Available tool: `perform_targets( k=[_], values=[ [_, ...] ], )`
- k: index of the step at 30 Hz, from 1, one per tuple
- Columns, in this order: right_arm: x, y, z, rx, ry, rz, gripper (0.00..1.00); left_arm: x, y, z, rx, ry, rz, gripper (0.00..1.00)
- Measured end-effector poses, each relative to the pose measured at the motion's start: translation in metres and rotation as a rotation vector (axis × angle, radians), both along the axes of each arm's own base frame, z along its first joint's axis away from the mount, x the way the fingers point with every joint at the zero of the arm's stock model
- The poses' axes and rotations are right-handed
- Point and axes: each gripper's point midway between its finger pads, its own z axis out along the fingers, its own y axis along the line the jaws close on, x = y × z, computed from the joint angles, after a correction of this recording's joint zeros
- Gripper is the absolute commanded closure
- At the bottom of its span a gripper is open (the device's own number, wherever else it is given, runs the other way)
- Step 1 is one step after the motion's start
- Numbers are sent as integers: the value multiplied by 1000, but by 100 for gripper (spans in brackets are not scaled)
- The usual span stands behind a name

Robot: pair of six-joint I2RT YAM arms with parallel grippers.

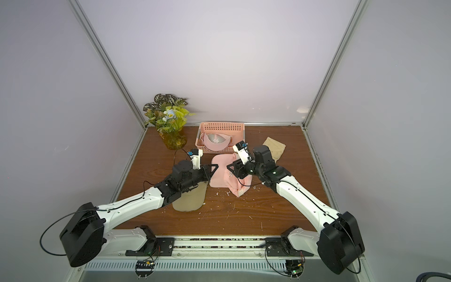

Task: Turn the baseball cap inside out
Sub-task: Turn over the baseball cap.

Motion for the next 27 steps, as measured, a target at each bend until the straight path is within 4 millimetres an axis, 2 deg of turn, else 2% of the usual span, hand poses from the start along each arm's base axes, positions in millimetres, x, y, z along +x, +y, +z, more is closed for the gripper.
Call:
perform_targets(
  k=[5, 10, 16, 21, 24, 27],
  values=[
    [-9, 12, -49, -38, 170, 15, 63, 2, 2, -5, -21, 19, 26, 100],
    [0, 4, -94, -142, 261, -81, 60, 3, 3, -22, 8, 50, 39, 100],
    [14, -7, -122, -236, 272, -202, 52, 6, 3, -36, 35, 73, 51, 100],
    [38, -48, -151, -384, 257, -419, 47, 5, 3, -38, 40, 78, 44, 100],
    [46, -66, -157, -431, 239, -509, 47, 4, 2, -38, 41, 79, 41, 100],
    [50, -71, -157, -437, 220, -545, 46, 4, 1, -40, 44, 82, 36, 100]
  ],
)
